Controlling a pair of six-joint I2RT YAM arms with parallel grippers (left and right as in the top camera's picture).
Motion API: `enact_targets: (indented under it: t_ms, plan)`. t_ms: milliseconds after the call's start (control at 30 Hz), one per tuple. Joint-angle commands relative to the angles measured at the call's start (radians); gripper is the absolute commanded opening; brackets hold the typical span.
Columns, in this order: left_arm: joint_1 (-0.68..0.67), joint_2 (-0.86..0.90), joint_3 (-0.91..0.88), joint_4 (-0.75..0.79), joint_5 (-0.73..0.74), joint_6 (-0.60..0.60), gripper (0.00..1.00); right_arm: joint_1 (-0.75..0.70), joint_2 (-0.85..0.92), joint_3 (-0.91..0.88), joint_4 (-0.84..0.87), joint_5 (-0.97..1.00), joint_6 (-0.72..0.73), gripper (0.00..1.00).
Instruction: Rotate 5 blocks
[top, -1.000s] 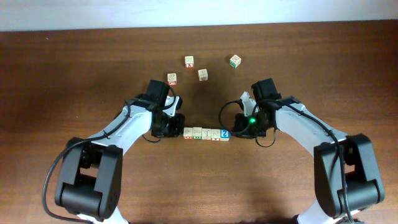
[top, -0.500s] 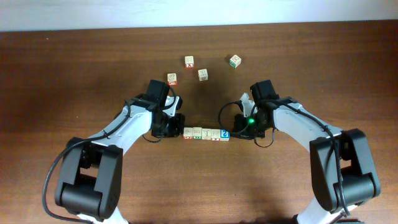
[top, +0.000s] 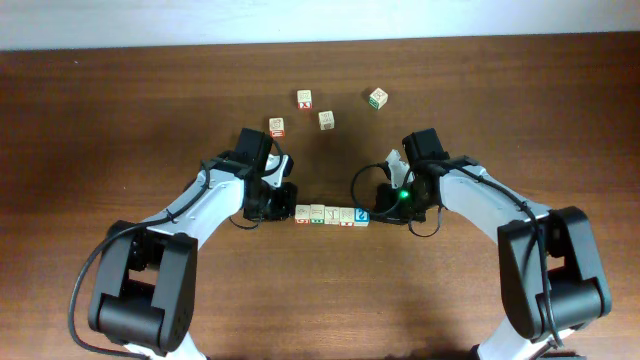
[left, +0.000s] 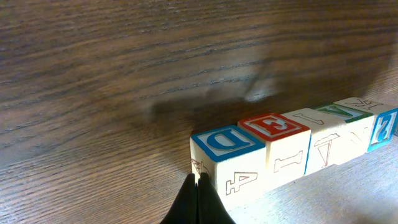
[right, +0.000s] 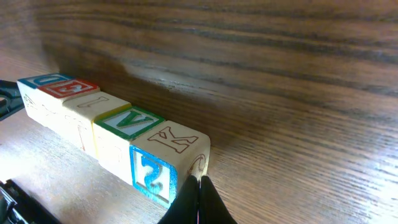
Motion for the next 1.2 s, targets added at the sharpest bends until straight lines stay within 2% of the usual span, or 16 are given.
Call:
enact_targets:
  t_ms: [0,867,1167]
  plan:
    - [-0.002,0.011,-0.009,0.002,0.000,0.013,0.00,0.006,0.018,-0.005,0.005,-0.020,0.008,0.04]
    - [-0.002,0.011,-0.010,0.002,0.000,0.013,0.00,0.019,0.034,-0.003,0.016,-0.021,0.004,0.04]
    - [-0.002,0.011,-0.010,0.002,0.000,0.013,0.00,0.020,0.033,0.008,0.020,-0.156,-0.076,0.04]
